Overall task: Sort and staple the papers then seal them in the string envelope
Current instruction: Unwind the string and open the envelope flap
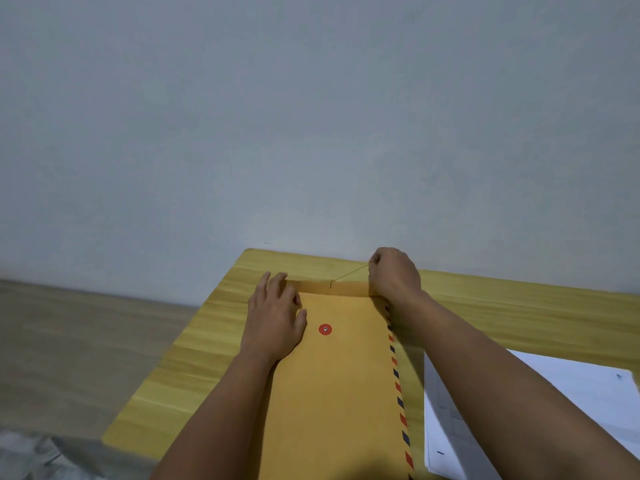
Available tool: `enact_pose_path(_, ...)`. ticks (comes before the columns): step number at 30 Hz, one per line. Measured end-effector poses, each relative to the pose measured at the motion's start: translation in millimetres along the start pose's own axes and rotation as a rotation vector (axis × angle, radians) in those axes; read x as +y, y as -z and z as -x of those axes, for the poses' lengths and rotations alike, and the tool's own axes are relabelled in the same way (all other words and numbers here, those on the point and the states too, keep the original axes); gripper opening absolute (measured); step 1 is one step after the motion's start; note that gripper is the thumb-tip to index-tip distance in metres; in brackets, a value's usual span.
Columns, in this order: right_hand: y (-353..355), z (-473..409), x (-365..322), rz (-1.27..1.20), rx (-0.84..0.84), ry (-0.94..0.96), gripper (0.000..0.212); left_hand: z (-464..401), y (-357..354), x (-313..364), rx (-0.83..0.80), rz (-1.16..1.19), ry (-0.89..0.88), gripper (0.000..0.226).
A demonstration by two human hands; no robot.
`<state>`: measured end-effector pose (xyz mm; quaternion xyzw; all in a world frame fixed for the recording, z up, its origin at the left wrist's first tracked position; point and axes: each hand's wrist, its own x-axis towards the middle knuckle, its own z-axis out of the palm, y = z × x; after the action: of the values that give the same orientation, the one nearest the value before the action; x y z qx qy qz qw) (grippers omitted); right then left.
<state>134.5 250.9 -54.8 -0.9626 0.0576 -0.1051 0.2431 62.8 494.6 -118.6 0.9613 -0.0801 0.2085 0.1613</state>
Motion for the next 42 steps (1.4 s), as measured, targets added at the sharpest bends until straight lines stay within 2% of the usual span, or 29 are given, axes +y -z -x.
enact_pose_path(1, 1, 0, 3, 0.004, -0.030, -0.012, 0.037, 0, -1, -1, 0.001, -0.019, -0.011, 0.021)
enact_pose_path(3, 2, 4, 5, 0.014, -0.118, 0.041, 0.066, 0, -1, -1, -0.064, -0.020, 0.009, 0.041)
enact_pose_path(7, -2, 13, 0, -0.039, -0.303, 0.185, 0.079, -3, -1, 1, -0.289, -0.095, 0.060, 0.079)
enact_pose_path(9, -3, 17, -1, 0.007, -0.352, 0.180, 0.069, -4, 2, 3, -0.348, -0.128, 0.037, 0.085)
enact_pose_path(13, 1, 21, 8, -0.034, -0.315, 0.132, 0.011, -2, 9, 4, -0.409, -0.125, -0.038, 0.094)
enact_pose_path(15, 7, 26, 15, -0.082, -0.320, 0.075, 0.008, -3, 15, 6, -0.388, -0.174, -0.073, 0.099)
enact_pose_path(18, 24, 36, 26, -0.086, -0.331, -0.012, 0.012, -6, 23, 22, -0.340, -0.259, -0.093, 0.098)
enact_pose_path(20, 40, 41, 38, -0.120, -0.347, -0.086, 0.004, -5, 27, 42, -0.298, -0.265, -0.080, 0.086)
enact_pose_path(25, 77, 72, 72, -0.370, -0.392, -0.350, 0.021, -3, 26, 103, -0.296, -0.159, -0.021, 0.060)
enact_pose_path(29, 92, 110, 90, -0.561, -0.358, -0.395, 0.030, 13, 19, 152, -0.364, 0.028, 0.101, 0.070)
enact_pose_path(31, 96, 134, 94, -0.792, -0.400, -0.454, 0.014, 26, 14, 174, -0.392, 0.100, 0.139, 0.081)
enact_pose_path(33, 95, 150, 99, -1.014, -0.478, -0.520, 0.019, 35, 12, 189, -0.411, 0.149, 0.143, 0.088)
enact_pose_path(39, 82, 161, 105, -1.129, -0.456, -0.555, 0.023, 47, 13, 199, -0.392, 0.253, 0.150, 0.084)
enact_pose_path(42, 75, 162, 101, -1.068, -0.409, -0.511, 0.023, 48, 15, 199, -0.405, 0.336, 0.153, 0.082)
